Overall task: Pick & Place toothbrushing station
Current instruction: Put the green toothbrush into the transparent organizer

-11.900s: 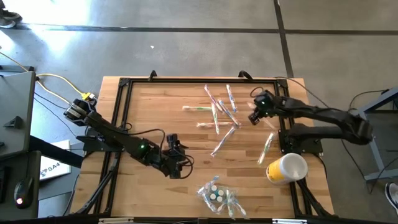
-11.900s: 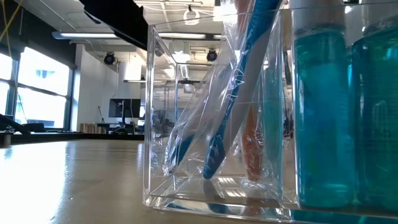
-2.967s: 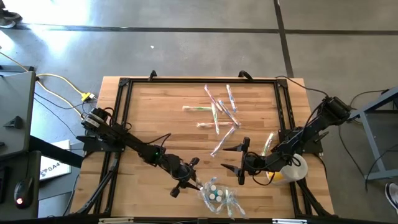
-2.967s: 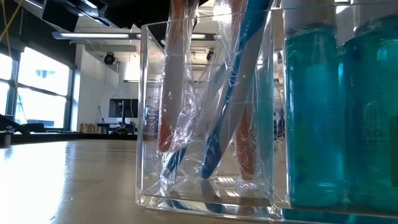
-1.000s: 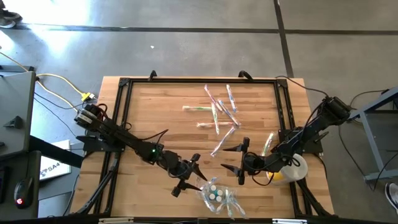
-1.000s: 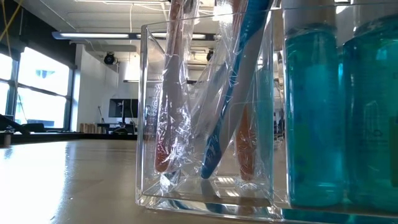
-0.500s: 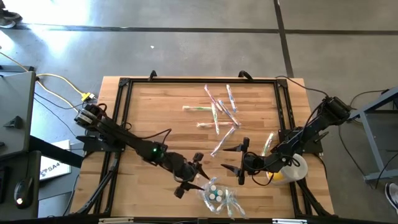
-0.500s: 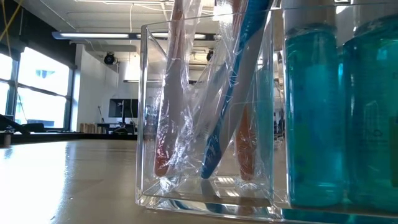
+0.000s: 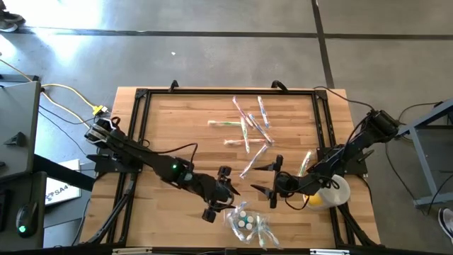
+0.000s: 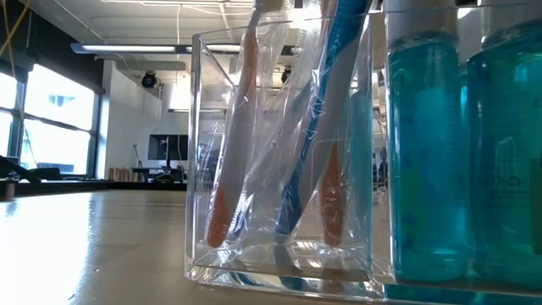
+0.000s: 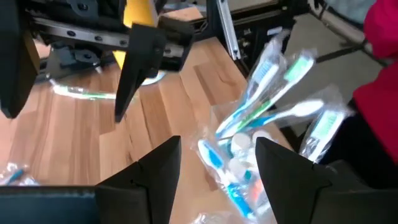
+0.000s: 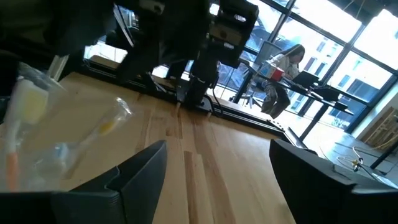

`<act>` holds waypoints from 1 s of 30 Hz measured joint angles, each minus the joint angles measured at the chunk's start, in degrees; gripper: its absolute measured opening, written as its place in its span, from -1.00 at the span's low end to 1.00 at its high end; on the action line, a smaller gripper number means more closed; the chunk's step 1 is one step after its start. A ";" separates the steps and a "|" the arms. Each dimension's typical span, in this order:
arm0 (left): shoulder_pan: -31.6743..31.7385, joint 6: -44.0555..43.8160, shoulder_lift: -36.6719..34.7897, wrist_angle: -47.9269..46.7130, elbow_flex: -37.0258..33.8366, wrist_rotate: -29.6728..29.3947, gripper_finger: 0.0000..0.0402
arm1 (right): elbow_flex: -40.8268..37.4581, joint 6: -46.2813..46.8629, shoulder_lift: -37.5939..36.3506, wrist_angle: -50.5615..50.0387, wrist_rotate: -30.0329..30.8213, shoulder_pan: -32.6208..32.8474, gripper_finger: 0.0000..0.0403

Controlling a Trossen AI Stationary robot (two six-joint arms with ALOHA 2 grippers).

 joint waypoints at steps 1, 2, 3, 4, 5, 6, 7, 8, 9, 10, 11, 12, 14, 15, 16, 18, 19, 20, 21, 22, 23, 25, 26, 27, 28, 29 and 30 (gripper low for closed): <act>0.00 -0.88 0.00 -1.06 0.74 0.00 0.01 | 0.02 0.00 0.00 -0.01 0.00 -0.36 0.37; 0.00 -1.52 0.00 -1.99 1.32 -0.02 0.01 | 0.00 0.00 0.00 -0.05 0.00 -0.67 0.37; 0.00 -1.76 0.00 -2.93 1.86 -0.02 0.01 | 0.00 0.00 0.00 -0.16 0.00 -0.92 0.37; 0.00 -1.96 0.00 -3.43 2.29 -0.04 0.01 | 0.00 0.01 0.00 -0.41 0.00 -1.14 0.37; 0.00 -2.78 0.00 -3.89 2.84 -0.04 0.01 | 0.00 0.11 0.00 -0.82 -0.02 -1.38 0.37; 0.00 -4.28 0.00 -4.74 3.59 -0.04 0.01 | 0.00 0.24 0.00 -1.30 0.00 -1.53 0.37; 0.01 -6.10 0.00 -6.53 4.65 -0.05 0.01 | 0.00 0.61 0.00 -1.77 0.01 -1.55 0.37; 0.02 -7.70 0.00 -9.04 6.00 -0.07 0.01 | 0.00 1.04 0.00 -2.21 0.00 -1.54 0.37; 0.02 -8.82 0.02 -12.13 7.65 -0.15 0.01 | 0.00 1.24 0.00 -2.59 0.00 -1.53 0.37; 0.02 -9.28 0.02 -15.39 9.40 -0.84 0.01 | 0.01 1.38 0.00 -2.90 -0.02 -1.53 0.37; 0.02 -9.40 0.02 -18.59 11.10 -1.91 0.01 | 0.00 1.48 0.00 -3.12 -0.02 -1.52 0.37; 0.02 -9.61 0.02 -21.25 12.58 -3.56 0.01 | 0.00 1.50 0.00 -3.18 -0.04 -1.49 0.37; 0.00 -10.73 0.02 -26.20 14.66 -7.90 0.01 | 0.00 1.51 0.00 -3.19 -0.03 -1.51 0.37; 0.00 -11.28 0.02 -28.67 15.47 -10.28 0.01 | 0.00 1.52 0.00 -3.19 -0.03 -1.51 0.37; 0.02 -11.92 0.04 -31.25 16.25 -12.79 0.01 | 0.00 1.54 0.00 -3.19 -0.02 -1.51 0.37; 0.04 -12.84 0.04 -36.17 17.72 -18.12 0.01 | 0.00 2.02 0.00 -3.19 -0.02 -1.51 0.37; 0.05 -13.28 0.02 -38.54 18.17 -20.77 0.01 | 0.02 2.49 0.00 -3.25 -0.04 -1.51 0.37; 0.09 -13.95 0.00 -41.04 18.50 -23.07 0.01 | 0.00 2.87 0.00 -3.37 -0.02 -1.51 0.37; 0.33 -14.89 0.00 -43.35 18.50 -25.07 0.01 | 0.00 2.93 0.00 -3.43 -0.02 -1.51 0.37; 0.92 -16.05 0.00 -45.72 18.50 -25.63 0.01 | 0.00 2.95 0.00 -3.50 -0.02 -1.51 0.37; 1.50 -17.43 0.00 -48.24 18.50 -25.39 0.01 | 0.00 2.97 0.00 -3.50 -0.02 -1.51 0.37; 3.26 -19.99 0.02 -53.54 18.50 -23.94 0.01 | 0.00 2.99 0.00 -3.54 -0.02 -1.51 0.37; 4.34 -21.17 0.02 -56.03 18.50 -23.55 0.01 | 0.00 2.99 0.00 -3.54 -0.02 -1.51 0.37; 5.47 -22.32 0.02 -58.49 18.50 -23.56 0.01 | 0.00 2.99 0.00 -3.56 -0.02 -1.51 0.37; 6.79 -23.21 0.02 -60.57 18.50 -23.56 0.01 | 0.00 2.99 0.00 -3.54 -0.02 -1.51 0.37; 8.22 -23.76 0.02 -62.24 18.50 -23.53 0.01 | 0.00 2.99 0.00 -3.54 -0.02 -1.51 0.37; 9.80 -23.97 0.02 -63.44 18.50 -23.46 0.01 | 0.00 2.99 0.00 -3.56 -0.02 -1.51 0.37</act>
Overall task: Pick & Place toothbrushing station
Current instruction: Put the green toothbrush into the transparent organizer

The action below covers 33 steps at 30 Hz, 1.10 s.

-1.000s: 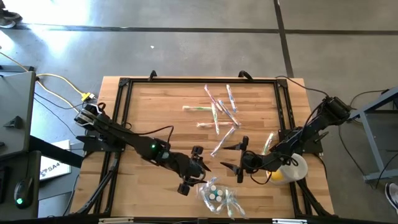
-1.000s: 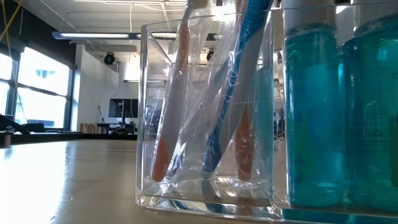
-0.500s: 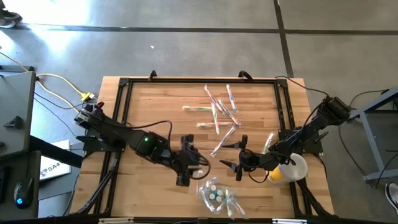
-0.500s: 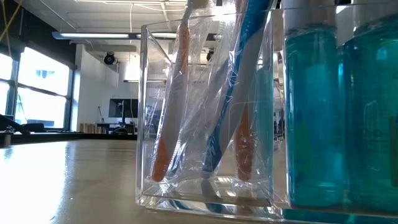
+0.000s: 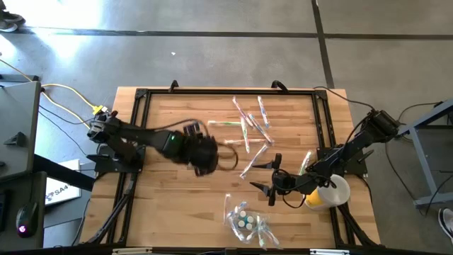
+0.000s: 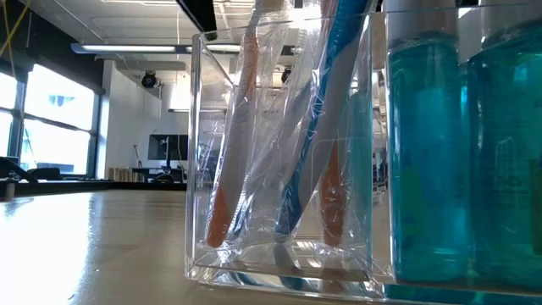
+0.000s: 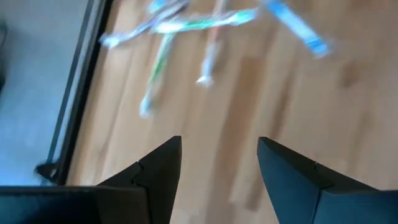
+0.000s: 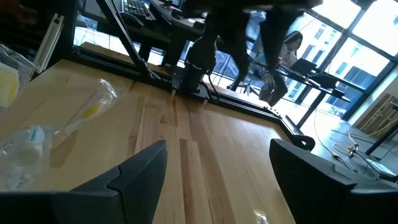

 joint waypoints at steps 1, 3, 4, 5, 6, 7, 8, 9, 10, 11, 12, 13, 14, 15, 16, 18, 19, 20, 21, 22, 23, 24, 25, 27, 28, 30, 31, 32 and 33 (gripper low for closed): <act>1.67 -0.05 0.00 -0.80 -0.08 0.23 0.01 | 0.00 0.00 0.00 -0.01 0.00 0.00 0.37; 5.33 0.97 0.00 -1.85 -0.09 1.54 0.01 | 0.00 0.01 0.00 -0.01 0.00 0.00 0.37; 7.22 2.33 0.00 -1.97 -0.09 2.20 0.01 | 0.00 0.00 0.00 -0.01 0.00 0.00 0.37; 9.14 4.09 0.00 -1.82 -0.09 3.12 0.01 | 0.00 0.02 0.00 -0.02 0.00 0.00 0.37; 11.04 5.91 0.00 -1.59 -0.09 4.12 0.01 | 0.00 0.00 0.00 -0.03 0.00 0.00 0.37; 13.01 7.77 0.00 -1.38 -0.11 5.07 0.01 | 0.00 0.00 0.00 -0.03 0.00 0.00 0.37; 14.98 9.60 0.04 -1.18 -0.11 6.14 0.01 | 0.00 0.01 0.00 -0.03 0.00 0.00 0.37; 16.90 11.50 0.31 -0.73 -0.11 7.10 0.01 | 0.00 0.00 0.00 -0.03 0.00 0.00 0.37; 18.89 13.73 0.62 0.13 -0.11 8.19 0.01 | 0.00 0.00 0.00 -0.03 0.00 0.00 0.37; 20.86 15.95 0.88 0.98 -0.13 9.46 0.01 | 0.00 0.02 0.00 -0.03 0.00 0.00 0.37; 22.78 17.82 0.98 1.52 -0.22 10.81 0.01 | 0.00 0.00 0.00 -0.05 0.00 0.00 0.37; 24.59 19.29 1.21 2.30 -0.36 12.28 0.01 | 0.00 0.02 0.00 -0.05 0.00 0.00 0.37; 26.25 20.53 1.57 4.18 -0.67 13.64 0.01 | 0.00 0.22 0.00 -0.15 -0.02 0.00 0.37; 27.84 21.73 1.75 6.49 -1.36 15.46 0.01 | 0.00 0.44 0.00 -0.24 -0.02 0.00 0.37; 29.56 22.89 1.99 7.67 -2.23 17.28 0.01 | 0.00 0.79 0.00 -0.36 -0.04 0.00 0.37; 32.48 24.78 2.17 9.10 -4.51 20.81 0.01 | 0.02 1.45 -0.02 -0.50 -0.20 0.00 0.37; 33.65 25.82 2.27 11.09 -5.72 22.24 0.01 | 0.00 1.49 -0.02 -0.75 -0.20 0.00 0.37; 34.75 27.18 2.32 13.15 -7.10 23.62 0.01 | 0.00 1.51 -0.02 -0.92 -0.22 0.00 0.37; 35.86 28.71 2.39 13.99 -8.68 24.97 0.01 | 0.00 1.52 -0.02 -1.04 -0.23 0.00 0.37; 36.85 30.11 2.47 14.17 -10.49 25.95 0.01 | 0.00 1.52 -0.02 -1.14 -0.22 0.00 0.37; 37.69 31.19 2.51 14.85 -12.33 26.88 0.01 | 0.00 1.51 -0.02 -1.24 -0.22 0.00 0.37; 38.43 31.84 2.54 16.49 -14.14 27.14 0.01 | 0.00 1.51 -0.02 -1.45 -0.22 0.00 0.37; 39.04 32.65 2.54 18.70 -16.04 27.17 0.01 | 0.01 1.51 -0.02 -1.51 -0.22 0.00 0.37; 40.03 33.24 2.49 21.32 -19.73 26.92 0.01 | 0.00 1.59 -0.02 -1.51 -0.22 0.00 0.37; 40.42 33.06 2.53 22.49 -21.45 26.87 0.01 | 0.00 1.72 -0.02 -1.51 -0.24 0.00 0.37; 41.00 33.11 2.54 25.48 -24.12 26.76 0.01 | 0.00 1.73 -0.02 -1.54 -0.31 0.00 0.37; 41.06 33.52 2.54 26.93 -25.23 26.71 0.01 | 0.00 1.73 -0.02 -1.54 -0.39 0.00 0.37; 41.09 34.10 2.54 28.25 -26.18 26.65 0.01 | 0.00 1.73 -0.02 -1.54 -0.51 -0.05 0.37; 41.30 34.51 2.54 29.56 -26.83 26.68 0.01 | 0.00 1.73 -0.02 -1.54 -1.14 -0.30 0.37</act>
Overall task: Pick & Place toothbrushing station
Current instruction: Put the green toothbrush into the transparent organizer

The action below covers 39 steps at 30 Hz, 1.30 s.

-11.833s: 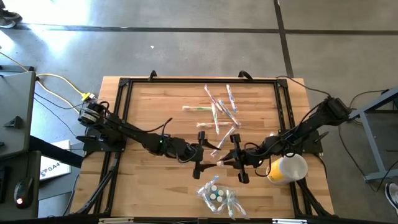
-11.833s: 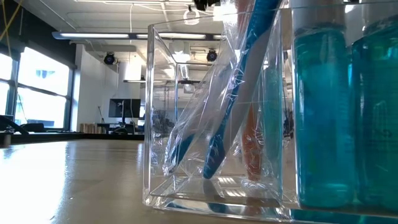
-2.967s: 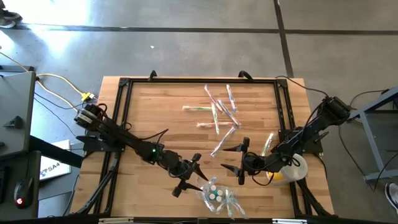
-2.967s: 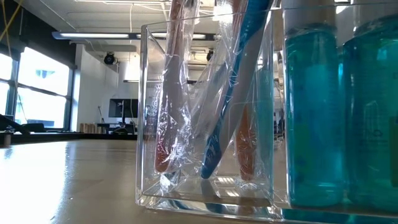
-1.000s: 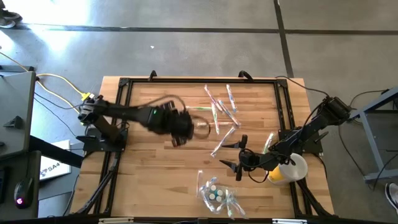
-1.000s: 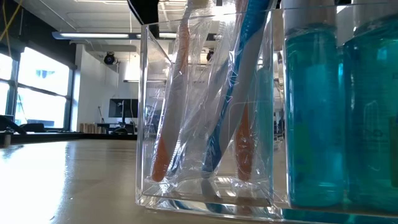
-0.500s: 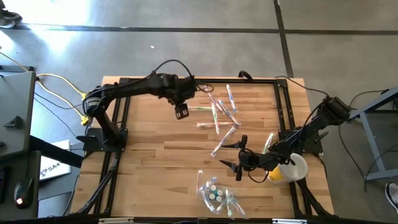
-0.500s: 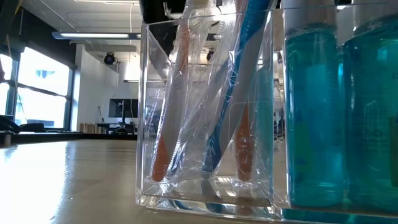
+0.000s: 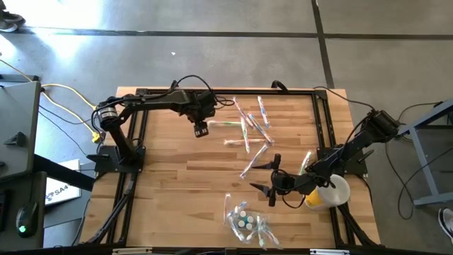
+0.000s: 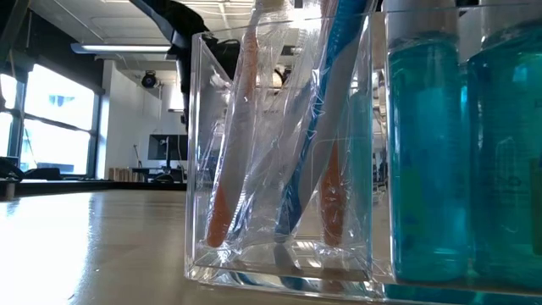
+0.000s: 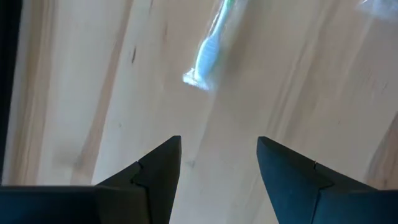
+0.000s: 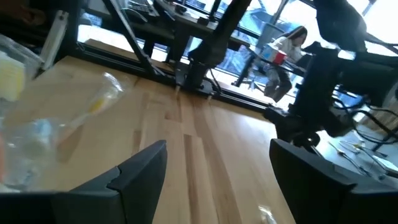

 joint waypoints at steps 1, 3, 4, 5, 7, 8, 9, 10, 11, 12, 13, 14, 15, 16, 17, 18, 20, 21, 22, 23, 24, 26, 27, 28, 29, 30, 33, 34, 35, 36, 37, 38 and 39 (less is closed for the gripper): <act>0.03 0.39 0.00 1.52 -0.28 0.14 0.01 | 0.01 0.02 0.00 0.01 -0.94 -0.30 0.37; -0.02 1.00 0.00 5.55 -0.30 1.13 0.01 | 0.00 0.02 0.00 0.02 -2.77 -1.06 0.37; -0.02 1.38 0.00 7.60 -0.30 2.09 0.01 | 0.00 0.08 0.00 0.02 -3.84 -1.57 0.37; -0.02 1.56 0.00 9.74 -0.30 2.99 0.01 | 0.00 0.76 0.00 0.02 -4.63 -2.03 0.37; -0.06 1.75 0.68 14.14 -0.22 3.77 0.01 | 0.00 2.87 0.00 -0.01 -6.30 -3.21 0.37; -0.06 1.94 1.11 15.20 -0.21 3.95 0.01 | 0.00 4.15 0.00 -0.02 -7.27 -3.78 0.37; -0.04 2.19 1.67 15.29 -0.27 4.17 0.01 | 0.00 5.43 0.00 -0.12 -8.27 -4.24 0.37; 0.00 2.24 2.30 15.50 -0.28 4.32 0.01 | 0.02 6.38 0.00 -0.33 -8.98 -4.62 0.37; 0.30 2.28 2.89 16.26 -0.28 4.53 0.01 | 0.01 7.17 0.00 -0.80 -9.99 -4.98 0.37; 0.73 2.15 3.36 16.60 -0.30 5.19 0.01 | 0.02 7.41 0.00 -1.36 -10.89 -5.27 0.37; 1.10 1.19 3.80 16.72 -0.30 6.38 0.01 | 0.00 7.42 0.00 -2.02 -11.54 -5.41 0.37; 1.23 -0.02 4.53 17.76 -0.29 7.39 0.01 | 0.00 7.41 0.00 -2.50 -12.40 -5.53 0.37; 1.33 -0.71 5.49 18.96 -0.26 8.01 0.01 | 0.02 7.45 0.00 -2.90 -12.78 -5.64 0.37; 1.69 -1.29 6.18 19.07 -0.26 7.88 0.01 | 0.00 7.50 0.00 -3.25 -12.89 -5.67 0.37; 2.19 -1.63 6.61 18.32 -0.34 7.88 0.01 | 0.00 7.52 0.00 -3.32 -13.12 -5.67 0.37; 2.32 -1.83 7.28 18.07 -0.24 7.57 0.01 | 0.00 7.52 0.00 -3.37 -13.22 -5.67 0.37; 3.01 -3.48 8.84 19.50 0.25 7.54 0.01 | 0.00 7.52 0.00 -3.50 -13.65 -5.67 0.37; 3.44 -4.38 9.35 18.88 0.18 7.93 0.01 | 0.00 7.52 0.00 -3.50 -13.90 -5.67 0.37; 3.76 -5.19 9.94 18.50 0.09 8.16 0.01 | 0.00 7.77 0.00 -3.50 -14.03 -5.67 0.37; 3.84 -6.09 10.59 19.33 0.10 8.45 0.01 | 0.00 8.37 0.02 -3.50 -14.07 -5.67 0.37; 3.96 -7.25 11.10 19.68 0.16 8.56 0.01 | 0.00 8.89 0.02 -3.52 -14.05 -5.67 0.37; 4.10 -9.31 11.74 19.41 0.15 8.72 0.01 | 0.00 9.79 0.02 -3.52 -14.05 -5.67 0.37; 4.07 -9.55 12.18 19.91 0.18 8.80 0.01 | 0.00 10.13 0.02 -3.59 -14.08 -5.67 0.37; 4.04 -9.54 12.65 19.96 0.18 8.83 0.01 | 0.00 10.23 0.02 -3.65 -14.07 -5.67 0.37; 4.02 -9.34 12.99 19.80 0.19 8.68 0.01 | 0.00 10.27 0.02 -3.64 -14.07 -5.67 0.37; 4.02 -9.47 13.17 19.82 0.23 8.69 0.01 | 0.00 10.28 0.02 -3.65 -14.05 -5.67 0.37; 4.05 -10.48 13.91 19.70 0.40 8.44 0.01 | 0.00 10.29 0.02 -3.65 -14.05 -5.67 0.37; 4.02 -10.81 14.10 19.55 0.44 8.33 0.01 | 0.00 10.29 0.02 -3.63 -14.05 -5.67 0.37; 4.02 -10.81 14.43 19.34 0.46 8.21 0.01 | 0.00 10.29 0.02 -3.65 -14.05 -5.67 0.37; 4.02 -10.77 14.49 18.91 0.48 8.19 0.01 | 0.00 10.29 0.02 -3.71 -14.05 -5.67 0.37; 4.02 -10.76 14.56 18.26 0.49 8.14 0.00 | 0.00 10.29 0.02 -3.84 -14.05 -5.67 0.37; 4.02 -10.76 14.62 17.51 0.51 7.79 -0.02 | 0.00 10.29 0.02 -3.94 -14.05 -5.67 0.37; 4.01 -10.75 14.68 16.89 0.49 7.21 -0.05 | 0.00 10.30 0.02 -4.09 -14.07 -5.67 0.37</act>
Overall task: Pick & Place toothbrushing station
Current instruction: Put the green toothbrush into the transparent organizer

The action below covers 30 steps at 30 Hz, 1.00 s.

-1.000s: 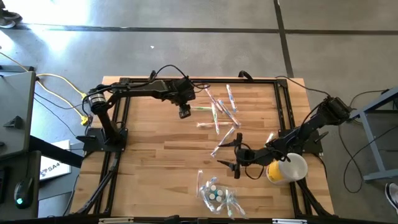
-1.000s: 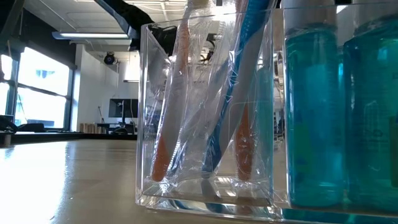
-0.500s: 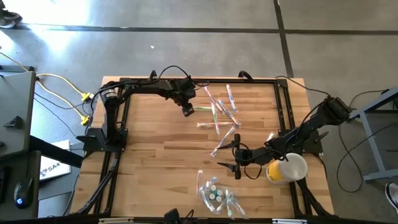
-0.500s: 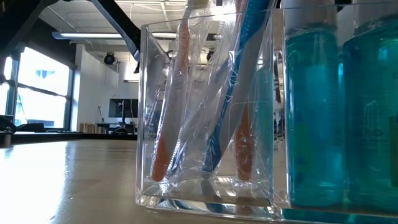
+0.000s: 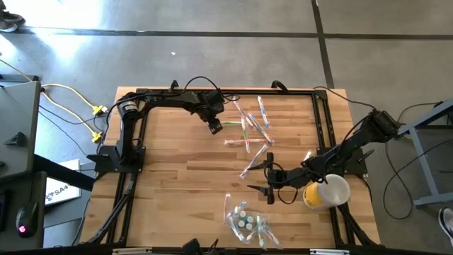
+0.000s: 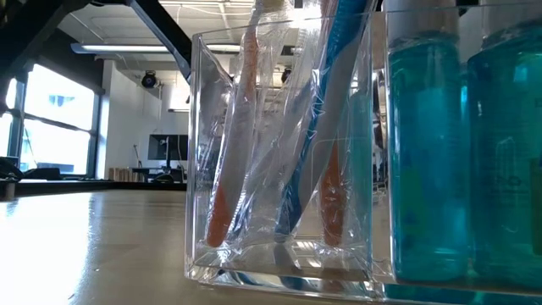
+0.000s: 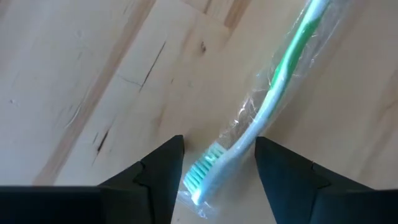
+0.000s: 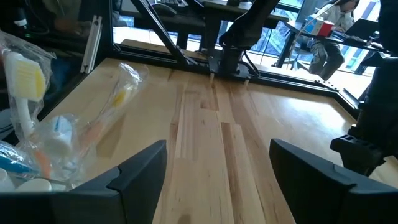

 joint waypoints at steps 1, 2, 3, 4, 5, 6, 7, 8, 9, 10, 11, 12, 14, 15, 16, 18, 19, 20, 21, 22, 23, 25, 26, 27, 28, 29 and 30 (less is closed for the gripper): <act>-0.03 0.01 0.04 -0.60 0.00 -0.52 -0.10 | 0.00 0.02 0.00 -0.27 0.02 0.00 0.37; -0.05 0.00 0.06 -0.94 0.00 -0.81 -0.17 | 0.00 0.04 0.00 -0.61 0.02 0.00 0.37; -0.03 -0.01 0.08 -1.27 0.00 -0.91 -0.25 | 0.00 0.04 0.00 -0.95 0.02 0.00 0.37; 0.02 -0.03 0.08 -1.80 0.00 -0.93 -0.34 | 0.00 0.04 0.00 -1.11 0.02 0.00 0.37; 0.05 -0.02 0.08 -2.33 0.00 -0.98 -0.44 | 0.00 0.04 0.00 -1.12 0.02 0.00 0.37; 0.00 -0.03 0.08 -2.70 -0.02 -1.01 -0.55 | 0.00 0.04 0.00 -1.12 0.02 0.00 0.37; -0.14 -0.03 0.07 -3.03 -0.04 -1.03 -0.67 | 0.00 0.04 0.00 -1.09 0.02 0.00 0.37; -0.36 -0.04 0.05 -3.41 -0.04 -1.05 -0.78 | 0.00 0.04 0.00 -1.12 0.02 0.00 0.37; -0.40 0.10 0.05 -3.72 -0.04 -1.16 -0.88 | 0.00 0.04 0.00 -1.12 0.02 0.00 0.37; -0.42 0.23 0.05 -3.81 -0.04 -1.21 -0.92 | 0.00 0.04 0.00 -1.12 0.02 0.00 0.37; -0.49 0.11 0.05 -3.94 -0.04 -1.21 -0.92 | 0.00 0.04 0.00 -1.12 0.02 0.00 0.37; -0.73 -0.15 0.07 -4.16 -0.04 -1.25 -0.90 | 0.00 0.04 0.00 -1.12 0.02 0.00 0.37; -0.90 -0.21 0.08 -4.89 -0.04 -2.44 -0.88 | 0.00 0.04 0.00 -1.12 0.02 0.00 0.37; -1.21 -0.23 0.05 -5.63 -0.04 -3.32 -0.88 | 0.00 0.04 0.00 -1.12 0.02 0.00 0.37; -1.51 -0.23 0.08 -6.53 -0.04 -4.57 -0.90 | 0.00 0.04 0.00 -1.12 0.02 0.01 0.37; -2.17 -0.21 -0.17 -8.63 -0.07 -6.61 -0.94 | 0.00 0.04 0.00 -1.12 0.02 0.02 0.37; -2.55 -0.20 -0.49 -9.69 -0.09 -7.31 -0.95 | 0.00 0.04 0.00 -1.12 0.02 0.02 0.37; -3.05 -0.23 -0.79 -10.72 -0.14 -8.16 -0.95 | 0.00 0.04 0.00 -1.12 0.02 0.02 0.37; -3.70 -0.24 -1.23 -11.96 -0.25 -9.21 -0.95 | 0.00 0.04 0.00 -1.12 0.02 0.02 0.37; -4.38 -0.26 -1.84 -13.69 -0.39 -10.43 -0.95 | 0.00 0.05 0.00 -1.12 0.02 0.02 0.37; -5.15 -0.42 -2.59 -15.11 -0.46 -11.80 -0.94 | 0.00 0.22 0.00 -1.12 0.02 0.02 0.37; -6.84 -1.37 -4.25 -19.67 -0.88 -14.79 -0.94 | 0.00 1.03 0.00 -1.16 0.02 0.02 0.37; -7.62 -2.31 -5.19 -21.27 -1.00 -16.39 -0.94 | 0.00 1.47 0.00 -1.21 0.02 0.02 0.37; -8.45 -3.38 -6.40 -22.12 -0.95 -18.34 -0.95 | 0.00 1.71 0.00 -1.23 0.00 0.03 0.37; -9.17 -4.60 -7.84 -23.42 -0.67 -20.00 -0.95 | 0.00 1.72 0.00 -1.22 -0.24 0.09 0.37; -9.84 -5.71 -9.32 -25.05 -0.59 -21.53 -0.95 | 0.00 1.72 0.00 -1.18 -1.02 0.17 0.37; -10.47 -6.69 -10.72 -26.98 -0.57 -22.70 -0.95 | 0.00 1.82 0.00 -1.18 -2.17 0.15 0.37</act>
